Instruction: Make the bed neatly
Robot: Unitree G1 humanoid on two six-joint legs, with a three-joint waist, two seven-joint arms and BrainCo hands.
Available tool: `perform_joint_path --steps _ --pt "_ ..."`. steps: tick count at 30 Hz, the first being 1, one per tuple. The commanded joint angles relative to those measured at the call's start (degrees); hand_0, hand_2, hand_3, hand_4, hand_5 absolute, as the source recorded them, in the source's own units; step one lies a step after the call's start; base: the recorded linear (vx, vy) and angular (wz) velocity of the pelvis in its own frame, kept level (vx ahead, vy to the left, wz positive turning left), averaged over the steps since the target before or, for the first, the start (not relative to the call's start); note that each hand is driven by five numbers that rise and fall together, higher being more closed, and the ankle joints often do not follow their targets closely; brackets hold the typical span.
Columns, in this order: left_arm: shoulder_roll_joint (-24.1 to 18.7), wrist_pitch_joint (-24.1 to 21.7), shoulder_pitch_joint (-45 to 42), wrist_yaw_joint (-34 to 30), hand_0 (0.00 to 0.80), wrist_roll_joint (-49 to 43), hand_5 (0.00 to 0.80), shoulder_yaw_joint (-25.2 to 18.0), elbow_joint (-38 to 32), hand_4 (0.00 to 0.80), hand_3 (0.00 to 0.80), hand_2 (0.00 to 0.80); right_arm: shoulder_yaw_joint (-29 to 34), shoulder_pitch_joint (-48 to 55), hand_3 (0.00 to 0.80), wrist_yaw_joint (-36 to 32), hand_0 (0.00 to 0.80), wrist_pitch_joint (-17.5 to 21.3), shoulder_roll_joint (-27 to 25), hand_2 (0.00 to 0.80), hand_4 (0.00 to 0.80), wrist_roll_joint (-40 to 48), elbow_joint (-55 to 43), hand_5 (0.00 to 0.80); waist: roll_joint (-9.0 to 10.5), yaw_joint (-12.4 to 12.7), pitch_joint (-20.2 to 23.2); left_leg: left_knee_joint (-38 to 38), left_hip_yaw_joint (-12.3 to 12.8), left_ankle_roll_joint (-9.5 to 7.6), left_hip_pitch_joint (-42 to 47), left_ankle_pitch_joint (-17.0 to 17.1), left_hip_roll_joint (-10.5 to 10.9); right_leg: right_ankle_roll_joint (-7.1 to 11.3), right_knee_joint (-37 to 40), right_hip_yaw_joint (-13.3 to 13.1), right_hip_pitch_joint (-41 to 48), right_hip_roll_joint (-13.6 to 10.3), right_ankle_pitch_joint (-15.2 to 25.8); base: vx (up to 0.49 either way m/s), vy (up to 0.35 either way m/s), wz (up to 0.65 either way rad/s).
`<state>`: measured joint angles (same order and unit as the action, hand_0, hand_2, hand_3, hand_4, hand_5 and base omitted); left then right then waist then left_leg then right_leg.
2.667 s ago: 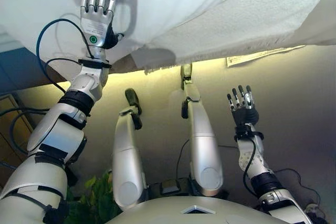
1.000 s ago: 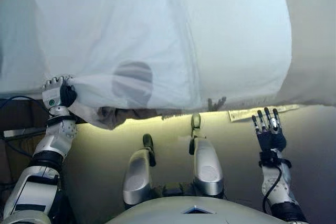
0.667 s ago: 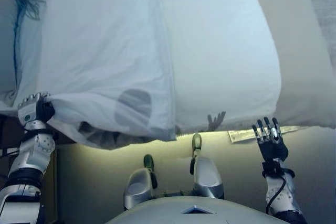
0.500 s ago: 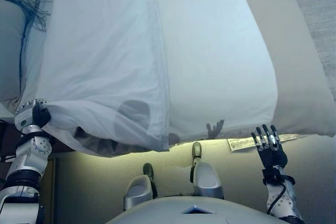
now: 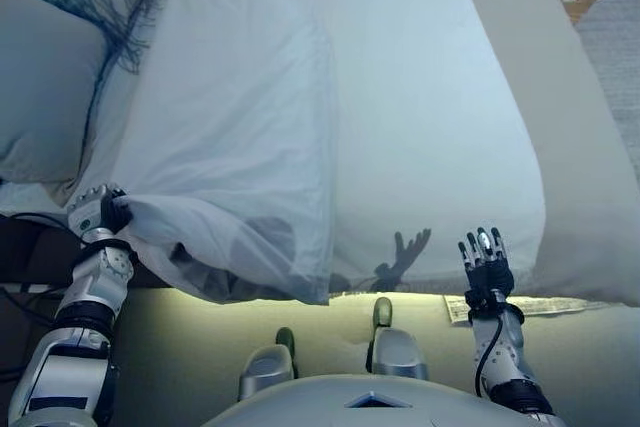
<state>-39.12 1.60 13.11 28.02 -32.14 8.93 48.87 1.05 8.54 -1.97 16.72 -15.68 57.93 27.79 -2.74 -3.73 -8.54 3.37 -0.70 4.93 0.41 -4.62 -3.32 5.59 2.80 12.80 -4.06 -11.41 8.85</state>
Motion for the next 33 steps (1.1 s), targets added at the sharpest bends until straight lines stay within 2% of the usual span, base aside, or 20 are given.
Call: perform_joint_path --steps 1,6,8,12,14,15,18,20,25,29,32,33 --pt "-9.3 12.0 -5.2 5.6 0.000 -0.9 0.000 -4.7 8.5 0.000 0.000 0.000 2.0 0.6 0.000 0.7 0.000 4.1 -1.4 0.000 0.000 -1.4 0.1 0.000 -0.78 6.1 3.9 -0.4 -1.0 -2.70 -3.8 3.3 1.6 6.84 -6.3 -1.2 0.8 -8.1 -2.5 -0.030 0.061 0.01" --pt "-8.5 14.5 -4.3 6.6 0.000 -3.8 0.000 -3.1 9.7 0.000 0.000 0.000 1.3 -0.1 0.000 0.8 0.000 5.4 -0.7 0.000 0.000 -0.4 1.8 0.000 -0.43 7.0 4.3 0.1 -2.0 -3.30 -3.9 2.9 2.6 7.15 -7.9 -0.8 0.5 -9.4 -1.5 0.000 0.018 0.03" --pt "-8.2 17.0 -4.3 5.7 0.000 -5.1 0.000 -2.4 10.5 0.000 0.000 0.000 0.9 -0.6 0.000 0.6 0.000 5.3 -0.6 0.000 0.000 -0.6 2.5 0.000 -0.59 7.3 4.5 -0.1 -2.2 -3.42 -3.6 2.9 2.7 7.00 -7.8 -0.5 0.8 -9.5 -1.8 0.029 0.027 0.12" --pt "-7.0 14.9 -4.9 4.4 0.000 -7.2 0.000 -1.1 11.8 0.000 0.000 0.000 -0.1 -2.0 0.000 1.8 0.000 5.6 -0.3 0.000 0.000 -1.4 3.5 0.000 -1.04 7.5 5.0 -0.4 -2.3 -3.39 -3.4 2.9 2.7 6.85 -7.3 -0.7 1.0 -9.2 -2.2 0.018 0.026 0.17" --pt "-6.5 9.1 -4.3 -2.9 0.000 -10.1 0.000 0.0 12.5 0.000 0.000 0.000 0.1 -2.6 0.000 2.2 0.000 5.9 -0.2 0.000 0.000 -1.8 4.3 0.000 -1.27 7.5 5.1 -0.5 -2.3 -3.33 -3.4 2.8 2.8 6.97 -7.6 -0.8 0.8 -9.2 -2.2 0.007 0.018 0.13" --pt "-6.2 7.8 -4.3 -6.6 0.000 -14.4 0.000 0.8 12.2 0.000 0.000 0.000 0.3 -2.8 0.000 2.0 0.000 5.8 -0.4 0.000 0.000 -1.6 4.5 0.000 -1.34 7.6 5.0 -0.6 -2.3 -3.41 -3.4 3.0 2.8 7.07 -7.7 -0.9 0.6 -9.3 -2.0 -0.004 0.014 0.18" --pt "-4.8 5.8 -5.8 -11.0 0.000 -18.1 0.000 3.9 11.2 0.000 0.000 0.000 0.5 -3.5 0.000 2.5 0.000 4.9 -1.4 0.000 0.000 -2.0 4.0 0.000 -1.99 7.3 4.6 -0.8 -2.4 -3.49 -3.3 3.0 2.8 7.13 -7.9 -1.1 0.5 -9.3 -2.1 0.002 0.036 0.19" --pt "-5.8 5.4 -7.0 -11.5 0.000 -16.2 0.000 5.3 10.8 0.000 0.000 0.000 0.5 -4.4 0.000 2.4 0.000 4.2 -2.4 0.000 0.000 -2.2 4.8 0.000 -2.67 7.1 4.5 -0.8 -2.3 -3.46 -3.2 3.0 2.9 7.11 -7.9 -1.5 0.3 -9.2 -2.5 0.017 0.072 0.09" --pt "-7.5 1.4 -8.1 -8.6 0.000 -12.7 0.000 2.9 8.6 0.000 0.000 0.000 1.0 -5.5 0.000 1.4 0.000 4.7 -3.1 0.000 0.000 -1.6 7.4 0.000 -3.26 7.8 4.3 -0.4 -2.3 -3.50 -3.4 2.7 3.0 6.94 -7.7 -1.6 0.3 -9.2 -3.2 0.003 0.011 0.00" --pt "-7.8 -6.3 -7.5 -3.6 0.000 -5.1 0.000 1.0 5.5 0.000 0.000 0.000 1.2 -6.0 0.000 0.7 0.000 5.4 -2.5 0.000 0.000 -1.0 8.7 0.000 -3.09 8.3 4.2 -0.1 -2.2 -3.41 -3.5 2.4 2.9 6.87 -7.8 -1.2 0.5 -9.2 -3.3 0.005 -0.036 0.00" --pt "-7.4 -12.4 -5.3 -3.6 0.000 3.6 0.000 -0.4 -0.8 0.000 0.000 0.000 1.1 -5.6 0.000 0.2 0.000 6.4 -1.6 0.000 0.000 -0.3 9.1 0.000 -2.70 8.6 4.5 -0.3 -2.2 -3.41 -3.3 2.4 2.8 6.83 -7.7 -0.9 0.9 -9.1 -3.4 0.009 -0.090 0.02" --pt "-7.1 -12.3 -4.9 -5.0 0.000 5.8 0.000 -0.6 -3.3 0.000 0.000 0.000 1.1 -5.5 0.000 0.3 0.000 6.6 -1.4 0.000 0.000 -0.2 9.0 0.000 -2.54 8.8 4.5 -0.3 -2.3 -3.42 -3.3 2.4 2.8 6.80 -7.7 -0.8 1.0 -9.0 -3.3 0.011 -0.107 0.02"
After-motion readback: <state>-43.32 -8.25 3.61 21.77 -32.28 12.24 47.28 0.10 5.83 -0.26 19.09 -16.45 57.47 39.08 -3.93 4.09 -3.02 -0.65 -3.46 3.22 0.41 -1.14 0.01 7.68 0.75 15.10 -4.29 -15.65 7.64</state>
